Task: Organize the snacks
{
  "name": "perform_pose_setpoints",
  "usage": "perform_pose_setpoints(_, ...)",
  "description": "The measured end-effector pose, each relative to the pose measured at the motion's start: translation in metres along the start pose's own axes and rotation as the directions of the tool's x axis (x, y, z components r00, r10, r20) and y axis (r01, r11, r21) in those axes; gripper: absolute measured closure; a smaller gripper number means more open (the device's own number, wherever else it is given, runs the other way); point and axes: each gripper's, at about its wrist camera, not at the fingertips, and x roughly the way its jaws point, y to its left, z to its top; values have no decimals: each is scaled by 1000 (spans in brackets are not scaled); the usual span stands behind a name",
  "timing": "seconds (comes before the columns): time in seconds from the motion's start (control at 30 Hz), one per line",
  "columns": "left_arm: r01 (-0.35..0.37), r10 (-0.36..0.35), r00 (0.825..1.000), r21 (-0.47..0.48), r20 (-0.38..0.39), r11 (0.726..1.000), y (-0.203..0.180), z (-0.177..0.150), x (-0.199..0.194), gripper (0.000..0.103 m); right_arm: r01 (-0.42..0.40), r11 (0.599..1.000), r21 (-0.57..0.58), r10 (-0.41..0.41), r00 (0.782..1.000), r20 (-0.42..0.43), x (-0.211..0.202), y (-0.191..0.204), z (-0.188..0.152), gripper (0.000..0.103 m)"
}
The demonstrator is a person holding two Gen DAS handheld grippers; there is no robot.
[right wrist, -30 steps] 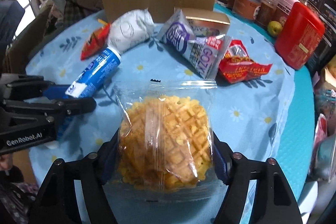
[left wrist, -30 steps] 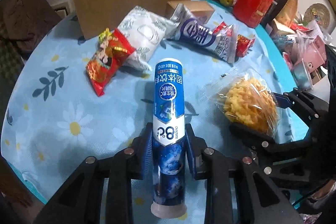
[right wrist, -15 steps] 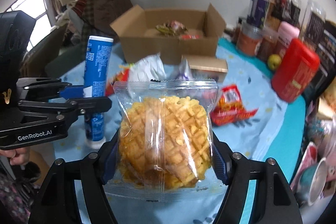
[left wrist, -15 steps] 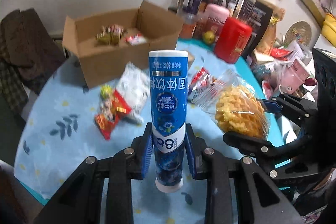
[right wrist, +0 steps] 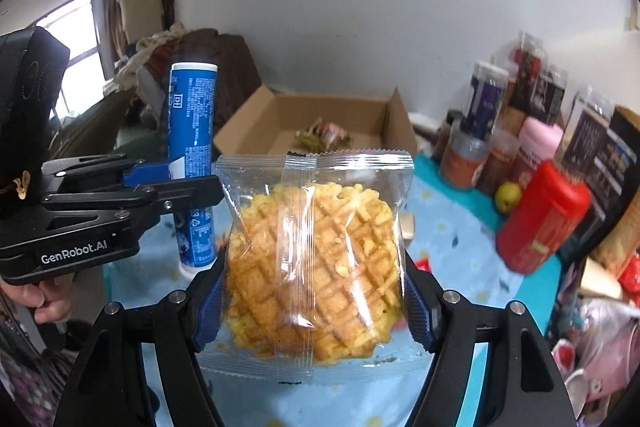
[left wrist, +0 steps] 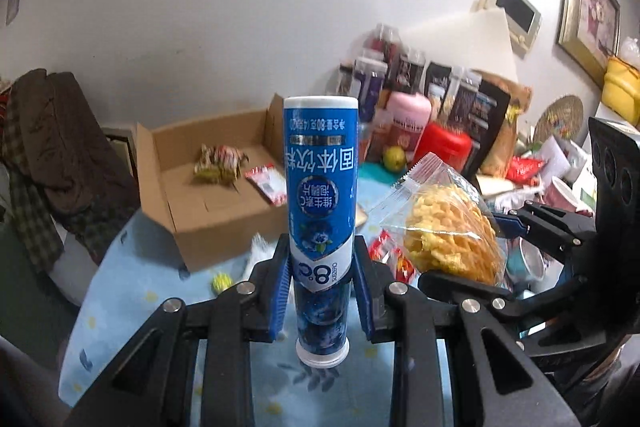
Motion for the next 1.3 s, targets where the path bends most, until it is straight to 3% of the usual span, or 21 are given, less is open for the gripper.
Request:
perform_pose_setpoints(0.4, -49, 44, 988, 29, 147, 998, 24, 65, 5, 75, 9, 999, -53, -4, 994, 107, 13, -4, 65, 29)
perform_pose_setpoints(0.6, -79, 71, 979, 32, 189, 996, 40, 97, 20, 75, -18, 998, -53, 26, 988, 150, 30, -7, 100, 29)
perform_pose_setpoints(0.73, -97, 90, 975, 26, 205, 995, 52, 118, 34, 75, 6, 998, -63, 6, 984, 181, 47, -9, 123, 29)
perform_pose_setpoints(1.03, -144, 149, 965, -39, 214, 989, 82, 151, 70, 75, -7, 999, -41, 15, 982, 187, 87, -26, 158, 29)
perform_pose_setpoints(1.3, -199, 208, 968, -72, 141, 977, 112, 154, 116, 75, -21, 1000, 4, 20, 990, 143, 132, -44, 166, 29)
